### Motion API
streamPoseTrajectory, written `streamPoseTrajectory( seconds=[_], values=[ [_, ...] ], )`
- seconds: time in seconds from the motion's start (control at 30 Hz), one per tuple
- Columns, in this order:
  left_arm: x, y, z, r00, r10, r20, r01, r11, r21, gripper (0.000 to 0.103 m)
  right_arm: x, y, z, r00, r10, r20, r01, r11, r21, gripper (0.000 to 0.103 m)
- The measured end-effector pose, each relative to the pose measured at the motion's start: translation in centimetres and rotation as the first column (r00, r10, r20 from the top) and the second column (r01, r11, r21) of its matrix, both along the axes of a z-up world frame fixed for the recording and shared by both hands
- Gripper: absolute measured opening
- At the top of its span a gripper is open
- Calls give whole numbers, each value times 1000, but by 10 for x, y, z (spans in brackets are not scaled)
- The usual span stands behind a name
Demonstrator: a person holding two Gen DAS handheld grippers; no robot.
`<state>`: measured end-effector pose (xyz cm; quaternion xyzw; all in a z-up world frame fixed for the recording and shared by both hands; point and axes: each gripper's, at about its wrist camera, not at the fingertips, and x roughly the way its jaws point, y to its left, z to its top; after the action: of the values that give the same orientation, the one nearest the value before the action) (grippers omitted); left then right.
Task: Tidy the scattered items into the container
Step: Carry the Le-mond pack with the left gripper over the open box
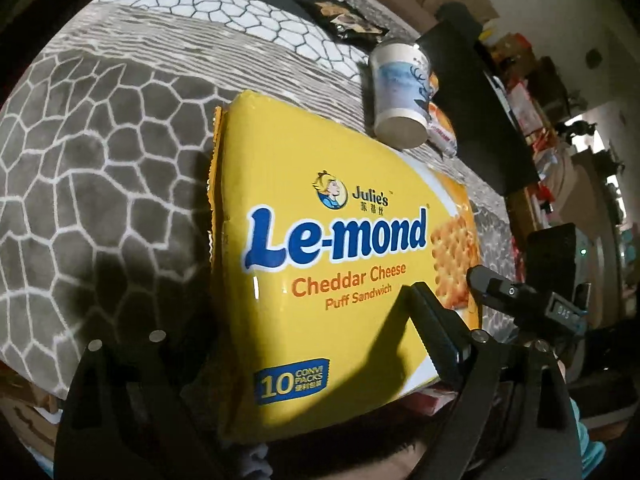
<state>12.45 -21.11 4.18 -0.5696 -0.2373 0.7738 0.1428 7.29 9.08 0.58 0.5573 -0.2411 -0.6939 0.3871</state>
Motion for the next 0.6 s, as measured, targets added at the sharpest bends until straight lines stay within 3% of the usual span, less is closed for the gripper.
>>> streamPoseTrajectory(
  seconds=[0.17,0.4,0.6],
  values=[
    [6,28,15,998,-63,-20,63,998,-26,86,13,-3,27,985,66,-160,-45,990,135,45],
    [10,86,40,984,-166,-63,165,986,-23,84,18,57,52,976,48,-212,-15,988,152,45],
    [-12,147,70,961,-251,-114,247,968,-41,83,11,109,85,969,-11,-247,51,986,158,45]
  ],
)
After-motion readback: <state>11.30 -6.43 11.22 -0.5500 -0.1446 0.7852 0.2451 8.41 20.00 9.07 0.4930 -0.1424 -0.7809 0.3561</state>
